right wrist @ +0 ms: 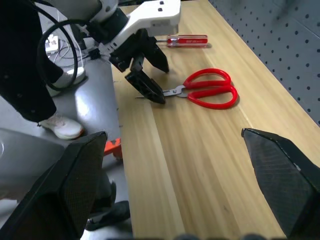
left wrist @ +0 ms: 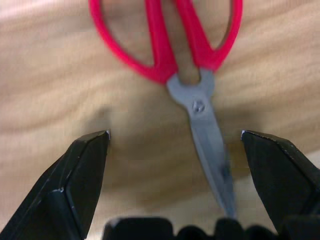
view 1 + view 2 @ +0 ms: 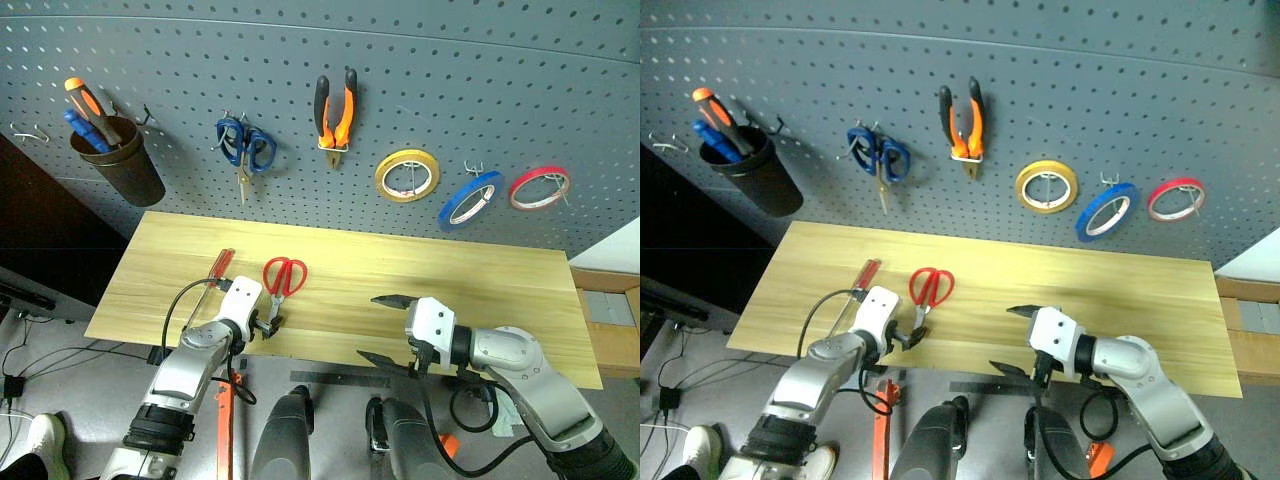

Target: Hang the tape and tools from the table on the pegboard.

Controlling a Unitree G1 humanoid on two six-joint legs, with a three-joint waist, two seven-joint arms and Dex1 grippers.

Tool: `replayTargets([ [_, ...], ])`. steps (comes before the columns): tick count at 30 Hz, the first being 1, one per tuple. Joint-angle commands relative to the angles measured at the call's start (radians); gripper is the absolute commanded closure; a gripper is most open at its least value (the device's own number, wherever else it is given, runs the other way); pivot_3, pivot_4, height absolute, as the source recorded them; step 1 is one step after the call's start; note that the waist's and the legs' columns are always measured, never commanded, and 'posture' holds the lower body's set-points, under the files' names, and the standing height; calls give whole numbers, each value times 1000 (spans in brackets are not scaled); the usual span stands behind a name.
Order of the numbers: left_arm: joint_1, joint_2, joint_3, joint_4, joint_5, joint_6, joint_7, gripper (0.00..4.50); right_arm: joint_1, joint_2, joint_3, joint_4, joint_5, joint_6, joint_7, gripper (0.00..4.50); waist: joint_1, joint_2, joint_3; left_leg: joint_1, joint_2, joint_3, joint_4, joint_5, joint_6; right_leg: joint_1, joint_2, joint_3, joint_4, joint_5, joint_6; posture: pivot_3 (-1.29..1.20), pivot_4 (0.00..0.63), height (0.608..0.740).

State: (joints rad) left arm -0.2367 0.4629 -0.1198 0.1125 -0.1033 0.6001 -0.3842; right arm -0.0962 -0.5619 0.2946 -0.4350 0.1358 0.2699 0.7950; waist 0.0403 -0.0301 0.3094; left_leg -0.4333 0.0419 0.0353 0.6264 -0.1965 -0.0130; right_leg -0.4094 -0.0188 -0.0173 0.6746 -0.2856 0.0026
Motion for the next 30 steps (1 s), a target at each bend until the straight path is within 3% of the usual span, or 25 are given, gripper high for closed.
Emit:
replayTargets([
  [1, -3, -3, -27, 59, 47, 6, 0, 0, 0, 11, 1, -18, -5, -19, -8, 39, -1, 0, 0, 0, 0, 0, 0, 0, 0, 0, 0, 0, 0, 0, 0, 22, 356, 740],
  [4, -12, 4, -31, 71, 60, 21, -7, 0, 6, 6, -1, -20, -6, -29, -5, 39, -5, 0, 0, 0, 0, 0, 0, 0, 0, 0, 0, 0, 0, 0, 0, 21, 359, 740],
  [7, -10, 8, -25, 76, 66, 27, -11, 601, 11, -1, 6, -15, -16, -54, 5, 0, -13, 1, 0, 0, 0, 0, 0, 0, 0, 0, 0, 0, 0, 0, 0, 22, 358, 740],
  [17, 10, 5, -15, 46, 68, 25, -11, 3828, -6, 8, 10, 22, -31, -99, 25, 0, -18, 1, 1, 1, 0, 0, 0, 0, 0, 0, 0, 0, 0, 0, 0, 33, 348, 740],
  [19, 17, 8, -12, 39, 70, 25, -11, 4261, -1, 7, 10, 22, -32, -105, 26, 0, -18, 1, 1, 1, 0, 0, 0, 0, 0, 0, 0, 0, 0, 0, 0, 33, 348, 740],
  [30, 20, -27, 24, 21, 75, -1, 17, 4260, -11, 22, -22, 31, -14, -137, 23, 0, -18, 1, 0, 1, 0, 0, -1, 0, 0, 0, 0, 0, 0, 0, 0, 31, 295, 740],
])
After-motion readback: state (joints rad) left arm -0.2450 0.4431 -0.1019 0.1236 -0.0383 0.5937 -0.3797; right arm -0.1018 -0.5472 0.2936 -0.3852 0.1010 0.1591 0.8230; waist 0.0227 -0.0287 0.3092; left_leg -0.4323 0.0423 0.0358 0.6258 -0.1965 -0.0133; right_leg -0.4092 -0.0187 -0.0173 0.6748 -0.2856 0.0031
